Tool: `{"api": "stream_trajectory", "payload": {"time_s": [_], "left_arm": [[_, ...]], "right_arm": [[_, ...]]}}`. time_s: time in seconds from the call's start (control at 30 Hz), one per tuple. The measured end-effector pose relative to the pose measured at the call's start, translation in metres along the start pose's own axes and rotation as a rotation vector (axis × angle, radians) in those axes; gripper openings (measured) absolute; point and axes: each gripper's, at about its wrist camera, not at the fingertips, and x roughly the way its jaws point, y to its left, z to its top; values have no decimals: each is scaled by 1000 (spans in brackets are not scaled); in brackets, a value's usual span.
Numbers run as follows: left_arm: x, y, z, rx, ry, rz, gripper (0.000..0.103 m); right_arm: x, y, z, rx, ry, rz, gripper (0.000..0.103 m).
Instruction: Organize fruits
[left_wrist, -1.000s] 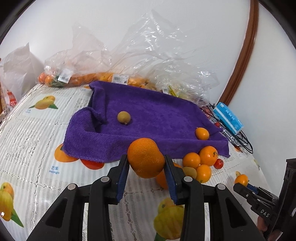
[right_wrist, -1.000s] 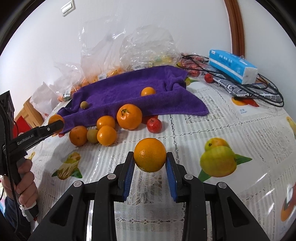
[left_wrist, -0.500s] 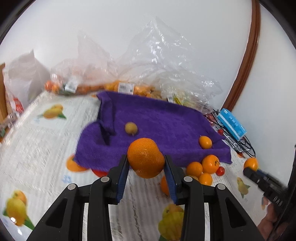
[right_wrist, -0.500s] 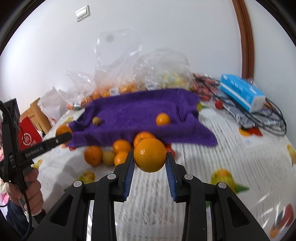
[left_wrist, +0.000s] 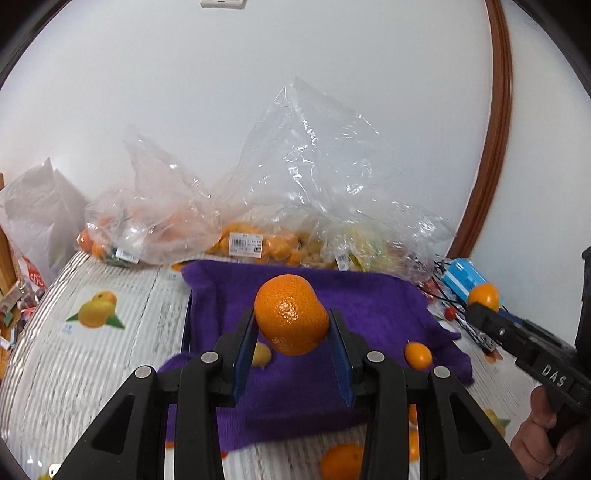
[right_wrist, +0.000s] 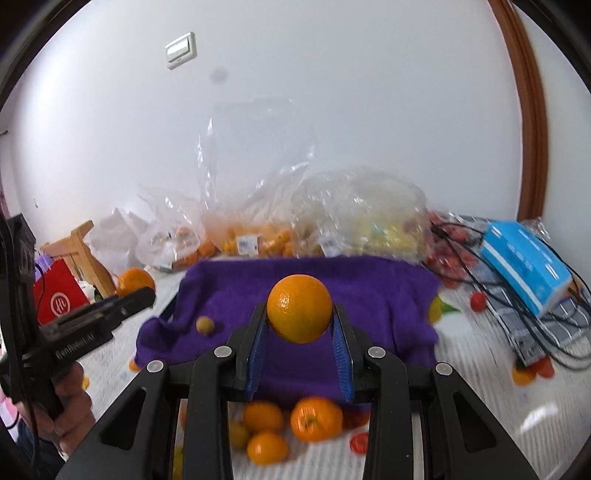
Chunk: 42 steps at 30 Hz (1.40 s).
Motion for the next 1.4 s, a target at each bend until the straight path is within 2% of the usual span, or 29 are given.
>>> {"api": "stream_trajectory", "payload": {"time_s": [0.17,0.3,0.37,0.43,0.57,0.97,1.4], "left_arm": [[17,2,-5,-3,-13,-10,36],[27,9,-17,10,18,20,36],[34,11,-19,-8,45,13,36],[37,12,-20,-16,56,-3,36],[39,12,-23,1,54,18,36],[41,16,-24,-33,75,-7,36],[45,18,-24,-48,93,-7,36]], "right_arm": [[16,1,19,7,-31,16,34],[34,-9,6,30,5,75,34],[45,-13,-2,27,54,58,34],[49,-18,-7,29,60,34,34],[55,-29,-11,51,82,4,34],[58,-45,-14,82,86,-43,34],[72,-40,-23,57,126,-65,34]]}}
